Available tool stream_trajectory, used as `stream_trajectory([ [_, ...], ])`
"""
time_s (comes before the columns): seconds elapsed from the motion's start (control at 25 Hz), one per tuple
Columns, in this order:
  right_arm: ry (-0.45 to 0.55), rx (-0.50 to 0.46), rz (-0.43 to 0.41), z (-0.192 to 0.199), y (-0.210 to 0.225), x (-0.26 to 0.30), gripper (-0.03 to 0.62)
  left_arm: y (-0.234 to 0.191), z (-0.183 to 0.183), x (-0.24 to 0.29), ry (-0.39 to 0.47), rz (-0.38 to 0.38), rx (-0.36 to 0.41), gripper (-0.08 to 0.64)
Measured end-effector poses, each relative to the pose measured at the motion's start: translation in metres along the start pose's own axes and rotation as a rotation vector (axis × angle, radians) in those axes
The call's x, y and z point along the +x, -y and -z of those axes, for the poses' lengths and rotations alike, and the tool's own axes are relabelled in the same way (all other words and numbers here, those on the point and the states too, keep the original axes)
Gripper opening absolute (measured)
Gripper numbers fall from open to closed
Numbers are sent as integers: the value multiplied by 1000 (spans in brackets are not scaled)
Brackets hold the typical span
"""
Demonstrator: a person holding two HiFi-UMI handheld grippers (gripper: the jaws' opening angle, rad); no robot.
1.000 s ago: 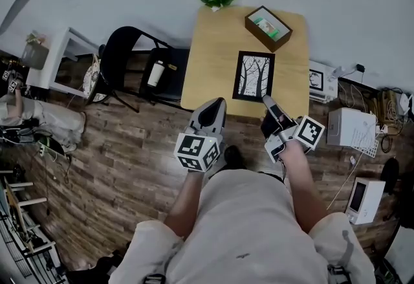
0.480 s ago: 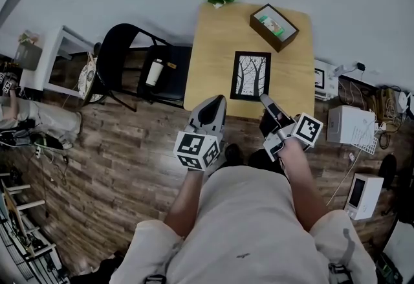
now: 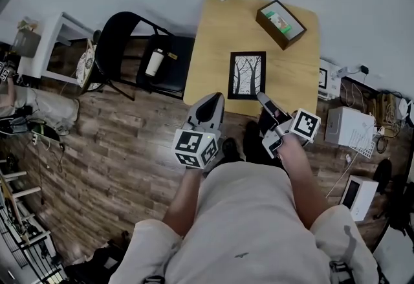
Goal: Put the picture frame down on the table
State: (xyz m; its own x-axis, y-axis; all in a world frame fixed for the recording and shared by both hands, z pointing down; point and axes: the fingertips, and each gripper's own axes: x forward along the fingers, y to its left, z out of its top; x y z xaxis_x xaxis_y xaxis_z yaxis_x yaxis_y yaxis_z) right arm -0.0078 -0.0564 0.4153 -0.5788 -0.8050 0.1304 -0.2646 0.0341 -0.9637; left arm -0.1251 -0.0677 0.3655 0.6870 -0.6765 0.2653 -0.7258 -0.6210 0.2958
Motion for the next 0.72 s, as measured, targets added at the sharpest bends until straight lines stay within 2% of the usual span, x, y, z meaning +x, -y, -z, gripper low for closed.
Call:
stream_trajectory([
  [0.44, -141, 17, -2, -22, 16, 29, 71, -4, -10, 18, 0, -105, 12, 8],
  [0.72, -238, 20, 8, -37, 38, 41, 71, 0, -3, 37, -9, -168, -14, 8],
])
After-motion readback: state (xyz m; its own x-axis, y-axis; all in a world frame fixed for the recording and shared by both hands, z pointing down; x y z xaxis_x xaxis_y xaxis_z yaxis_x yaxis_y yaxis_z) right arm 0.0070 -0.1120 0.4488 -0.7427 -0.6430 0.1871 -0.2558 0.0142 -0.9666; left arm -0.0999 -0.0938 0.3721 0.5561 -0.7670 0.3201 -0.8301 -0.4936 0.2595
